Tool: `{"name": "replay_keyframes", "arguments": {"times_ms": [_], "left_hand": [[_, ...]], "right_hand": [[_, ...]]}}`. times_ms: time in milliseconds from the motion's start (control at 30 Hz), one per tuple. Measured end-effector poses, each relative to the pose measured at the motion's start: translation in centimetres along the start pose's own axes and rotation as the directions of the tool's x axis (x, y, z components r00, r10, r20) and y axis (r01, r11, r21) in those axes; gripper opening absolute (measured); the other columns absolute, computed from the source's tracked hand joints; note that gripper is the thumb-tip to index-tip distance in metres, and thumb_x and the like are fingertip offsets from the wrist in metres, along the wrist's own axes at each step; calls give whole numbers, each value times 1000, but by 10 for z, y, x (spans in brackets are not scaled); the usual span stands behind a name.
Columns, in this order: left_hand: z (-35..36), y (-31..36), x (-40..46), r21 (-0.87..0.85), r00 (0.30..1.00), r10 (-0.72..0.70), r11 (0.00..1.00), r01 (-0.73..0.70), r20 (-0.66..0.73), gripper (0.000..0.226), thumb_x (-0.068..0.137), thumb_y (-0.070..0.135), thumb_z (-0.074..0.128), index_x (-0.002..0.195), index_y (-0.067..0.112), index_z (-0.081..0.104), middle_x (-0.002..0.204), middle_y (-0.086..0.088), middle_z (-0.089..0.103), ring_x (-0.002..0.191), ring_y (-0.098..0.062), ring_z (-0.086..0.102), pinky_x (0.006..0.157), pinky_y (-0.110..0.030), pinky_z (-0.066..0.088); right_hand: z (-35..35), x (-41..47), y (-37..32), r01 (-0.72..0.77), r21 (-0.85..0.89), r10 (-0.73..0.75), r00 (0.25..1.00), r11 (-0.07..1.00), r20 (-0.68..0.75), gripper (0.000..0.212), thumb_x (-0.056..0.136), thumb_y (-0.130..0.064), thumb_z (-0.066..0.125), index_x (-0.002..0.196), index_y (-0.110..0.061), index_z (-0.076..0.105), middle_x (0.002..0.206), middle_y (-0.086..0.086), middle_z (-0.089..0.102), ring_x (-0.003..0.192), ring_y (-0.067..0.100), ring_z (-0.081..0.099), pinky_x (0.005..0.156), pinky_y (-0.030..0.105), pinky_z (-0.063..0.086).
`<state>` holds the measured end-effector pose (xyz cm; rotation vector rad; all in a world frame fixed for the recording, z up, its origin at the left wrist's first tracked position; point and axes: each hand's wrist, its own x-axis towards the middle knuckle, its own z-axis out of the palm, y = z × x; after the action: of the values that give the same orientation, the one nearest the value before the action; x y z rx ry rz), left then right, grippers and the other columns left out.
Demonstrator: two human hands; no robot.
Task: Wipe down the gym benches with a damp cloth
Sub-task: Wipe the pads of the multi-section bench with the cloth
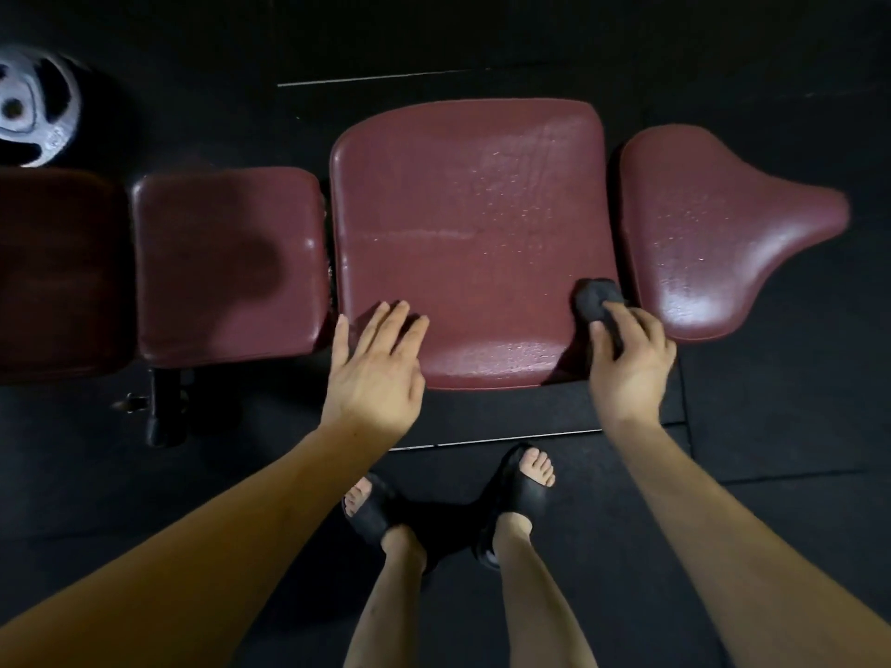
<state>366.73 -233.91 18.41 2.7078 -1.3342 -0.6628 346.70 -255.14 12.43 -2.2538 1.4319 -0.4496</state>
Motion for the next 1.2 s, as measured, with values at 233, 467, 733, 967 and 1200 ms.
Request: {"name": "replay_keyframes", "arguments": {"times_ms": [233, 467, 733, 967, 1200], "left_hand": [[3, 8, 13, -31, 990, -120, 993, 118, -72, 57, 98, 29, 35, 155, 23, 41, 165, 0, 33, 154, -19, 24, 126, -55, 9], [14, 20, 6, 3, 980, -185, 983, 186, -69, 56, 99, 29, 36, 153, 21, 43, 167, -1, 30, 156, -20, 18, 126, -55, 6], [14, 19, 9, -49, 978, -179, 983, 174, -105, 51, 99, 23, 45, 150, 24, 47, 162, 0, 36, 152, -21, 26, 125, -55, 11], [4, -19, 5, -22, 978, -151, 989, 149, -144, 58, 93, 32, 33, 146, 21, 52, 156, -2, 45, 144, -23, 39, 120, -55, 23], [2, -26, 26, -19, 985, -142, 990, 141, -97, 47, 103, 30, 44, 150, 26, 50, 162, 1, 38, 147, -25, 35, 121, -52, 22]], "right_hand": [[39, -30, -103, 178, 44, -180, 983, 983, 46, 30, 98, -32, 60, 121, -20, 75, 131, 8, 65, 103, 37, 54, 91, 43, 42], [23, -11, -68, 411, 104, -424, 884, 906, 197, 33, 99, -33, 59, 129, -25, 71, 139, 6, 61, 107, 39, 56, 92, 48, 51], [14, 21, -33, -124, -34, 125, 992, 992, 9, 32, 100, -28, 63, 130, -22, 70, 139, 9, 59, 112, 38, 52, 91, 53, 50], [71, -16, -168, 422, 82, -430, 886, 903, 172, 32, 94, -27, 70, 124, -17, 73, 135, 15, 61, 106, 42, 54, 86, 51, 49], [36, 58, -28, 213, -124, -207, 976, 969, 61, 37, 97, -35, 57, 128, -19, 69, 129, 17, 62, 108, 46, 59, 93, 49, 44]]}}
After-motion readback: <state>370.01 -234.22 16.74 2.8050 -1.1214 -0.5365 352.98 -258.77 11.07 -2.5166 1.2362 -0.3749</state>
